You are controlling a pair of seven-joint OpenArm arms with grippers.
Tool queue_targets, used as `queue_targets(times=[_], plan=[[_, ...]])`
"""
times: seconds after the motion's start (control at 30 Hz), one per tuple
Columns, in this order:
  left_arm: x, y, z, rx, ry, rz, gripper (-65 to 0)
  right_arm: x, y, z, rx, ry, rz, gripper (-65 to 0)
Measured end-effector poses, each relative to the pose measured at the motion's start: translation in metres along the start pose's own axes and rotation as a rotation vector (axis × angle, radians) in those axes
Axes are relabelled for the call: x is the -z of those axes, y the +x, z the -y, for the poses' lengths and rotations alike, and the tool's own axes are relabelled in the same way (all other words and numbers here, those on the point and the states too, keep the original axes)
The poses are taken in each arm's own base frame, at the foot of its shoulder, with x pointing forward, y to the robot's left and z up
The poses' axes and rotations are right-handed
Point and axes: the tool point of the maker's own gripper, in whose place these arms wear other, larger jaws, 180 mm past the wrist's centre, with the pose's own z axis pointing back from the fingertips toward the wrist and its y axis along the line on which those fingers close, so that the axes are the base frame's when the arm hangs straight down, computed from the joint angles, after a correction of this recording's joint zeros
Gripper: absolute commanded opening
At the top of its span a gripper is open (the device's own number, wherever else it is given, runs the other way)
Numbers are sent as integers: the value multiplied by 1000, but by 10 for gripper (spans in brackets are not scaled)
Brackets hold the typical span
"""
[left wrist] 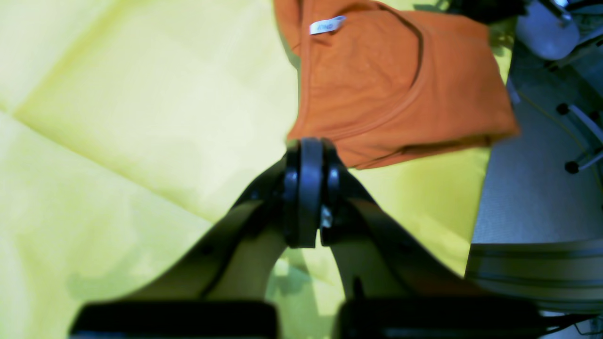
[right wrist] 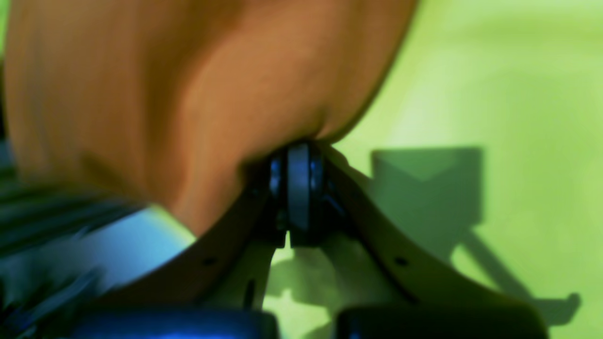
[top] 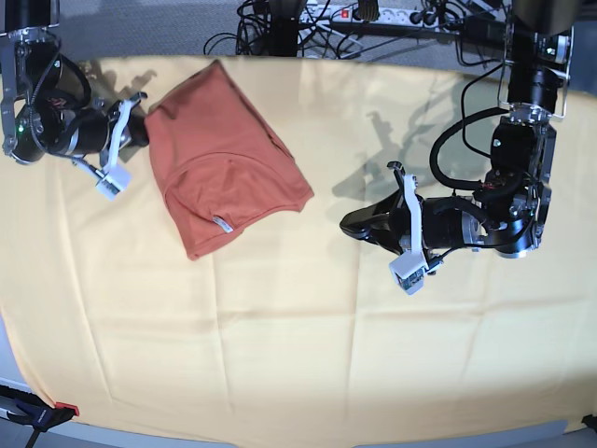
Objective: Fold the T-shirt properly
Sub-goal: 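Pull and square the folded shirt with both grippers, then release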
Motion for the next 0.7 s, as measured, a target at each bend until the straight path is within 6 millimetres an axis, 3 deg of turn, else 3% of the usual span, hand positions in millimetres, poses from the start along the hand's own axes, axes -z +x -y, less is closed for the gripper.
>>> queue_targets(times=[0.07,0.23,0.37,0.57,0.7], plan=[[0,0,1,-2,-3,2,-650,0,-4,-14,-4,48,-17,-650],[1,0,1,-3,-5,3,-650,-5,8,-52,-19,182,57,-650],[1,0,1,-3,-5,4,-650,-6,9,-69,-1,249,87,-650],[-1,-1,0,-3,-1,-2,-650,-9,6,-53,-22,163,59,-650],[-1,-6,6,-14,-35,-28,-650,-39,20,-22,-24,18,130,-650]])
